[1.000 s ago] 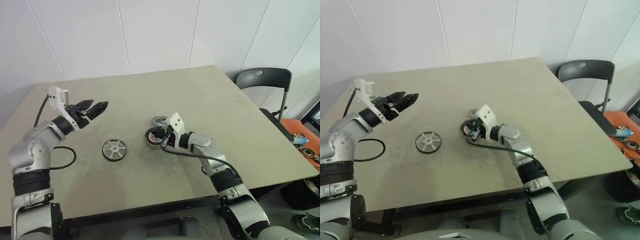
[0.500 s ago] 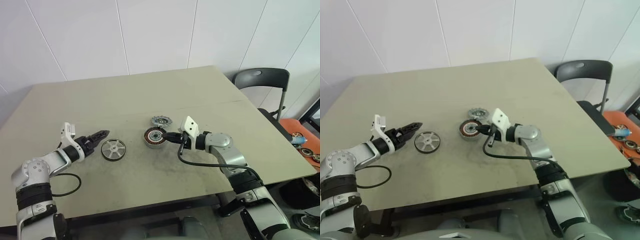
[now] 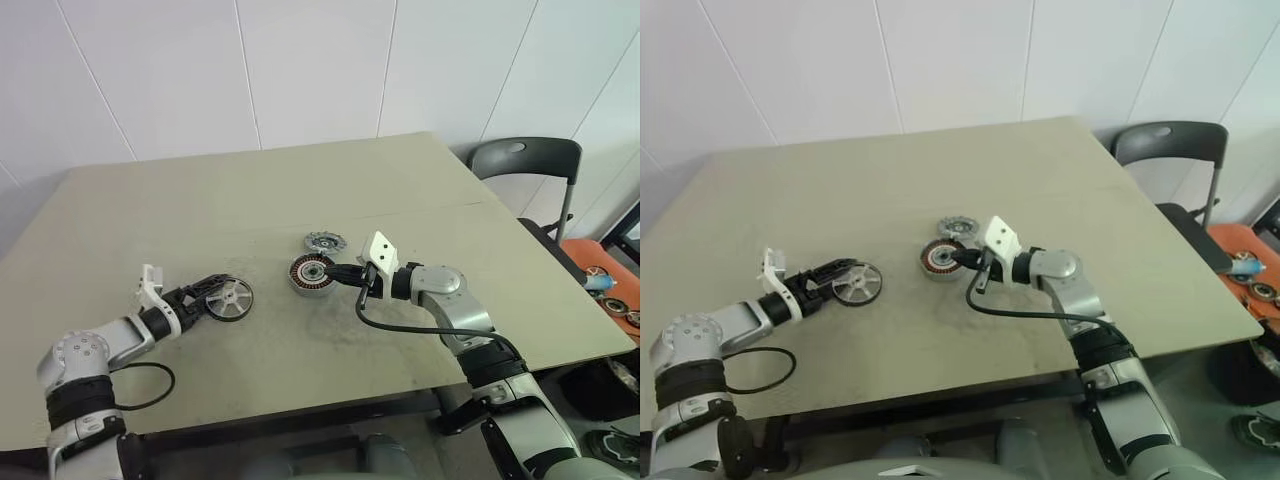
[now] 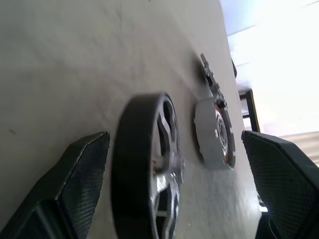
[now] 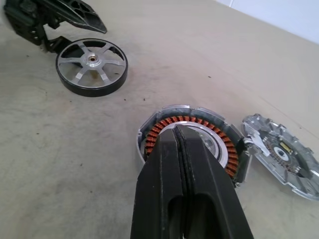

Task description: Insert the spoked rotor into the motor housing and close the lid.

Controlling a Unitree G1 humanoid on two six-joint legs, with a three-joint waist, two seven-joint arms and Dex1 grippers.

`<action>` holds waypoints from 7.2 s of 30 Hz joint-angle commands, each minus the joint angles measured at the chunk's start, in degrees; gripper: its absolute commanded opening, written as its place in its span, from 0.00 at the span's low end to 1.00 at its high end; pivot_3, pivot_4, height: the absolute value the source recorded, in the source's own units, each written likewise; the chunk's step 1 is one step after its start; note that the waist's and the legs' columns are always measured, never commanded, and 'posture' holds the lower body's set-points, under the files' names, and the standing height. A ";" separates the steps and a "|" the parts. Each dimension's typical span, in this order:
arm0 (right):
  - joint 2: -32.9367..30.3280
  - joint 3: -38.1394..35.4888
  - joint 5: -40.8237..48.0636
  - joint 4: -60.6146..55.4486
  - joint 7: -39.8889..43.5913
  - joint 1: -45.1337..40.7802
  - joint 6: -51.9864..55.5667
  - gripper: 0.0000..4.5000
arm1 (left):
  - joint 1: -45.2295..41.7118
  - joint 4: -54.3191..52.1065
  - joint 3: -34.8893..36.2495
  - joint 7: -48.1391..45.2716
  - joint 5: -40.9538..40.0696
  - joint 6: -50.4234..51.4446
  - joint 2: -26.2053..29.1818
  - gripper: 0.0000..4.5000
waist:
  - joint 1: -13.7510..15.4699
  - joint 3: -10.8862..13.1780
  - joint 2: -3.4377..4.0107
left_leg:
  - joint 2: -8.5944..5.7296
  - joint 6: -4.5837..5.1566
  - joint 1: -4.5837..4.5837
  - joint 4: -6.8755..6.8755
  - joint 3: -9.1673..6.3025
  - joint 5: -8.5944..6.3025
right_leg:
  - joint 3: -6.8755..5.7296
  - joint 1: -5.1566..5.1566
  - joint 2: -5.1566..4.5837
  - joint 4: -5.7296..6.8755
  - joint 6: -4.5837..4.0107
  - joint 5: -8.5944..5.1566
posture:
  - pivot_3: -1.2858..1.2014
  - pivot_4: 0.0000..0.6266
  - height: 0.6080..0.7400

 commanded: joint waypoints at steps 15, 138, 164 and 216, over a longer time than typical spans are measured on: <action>0.21 -0.63 0.16 -0.62 -0.40 -0.28 -0.86 0.00 | -4.85 -0.57 8.66 9.12 -7.65 1.21 -1.84 0.10 | -0.17 -0.01 -0.02 | 0.01 -0.13 0.01 0.01 0.05 0.07 | 0.00 0.00 0.00 -0.02 -0.02 0.02 | 0.52 0.00 1.00; -1.87 -5.85 7.79 -13.18 -6.15 5.00 12.09 0.00 | -9.66 -3.92 -13.92 12.83 -30.99 -15.01 -1.95 0.10 | 1.44 0.05 -0.21 | 0.07 -0.35 -0.07 0.02 0.30 0.12 | 0.00 -0.10 0.00 -0.16 0.01 0.09 | 0.52 0.00 1.00; -4.24 -7.90 8.66 -16.72 -7.26 7.97 14.41 0.00 | -51.78 54.98 -7.09 -8.78 3.96 -52.26 -22.64 0.10 | -0.62 0.09 -0.19 | 0.24 0.07 -0.25 -0.70 0.87 -0.04 | -0.35 -0.26 -0.15 -1.93 0.32 1.08 | 0.52 0.00 1.00; -3.07 -6.68 6.84 -13.11 -7.33 7.21 11.80 0.00 | -19.56 24.16 -2.98 -4.97 0.68 -12.71 -17.15 0.10 | 0.08 0.07 -0.20 | 0.20 -0.18 -0.04 0.12 0.86 0.10 | -0.33 0.04 -0.13 -1.12 0.16 1.20 | 0.52 0.00 1.00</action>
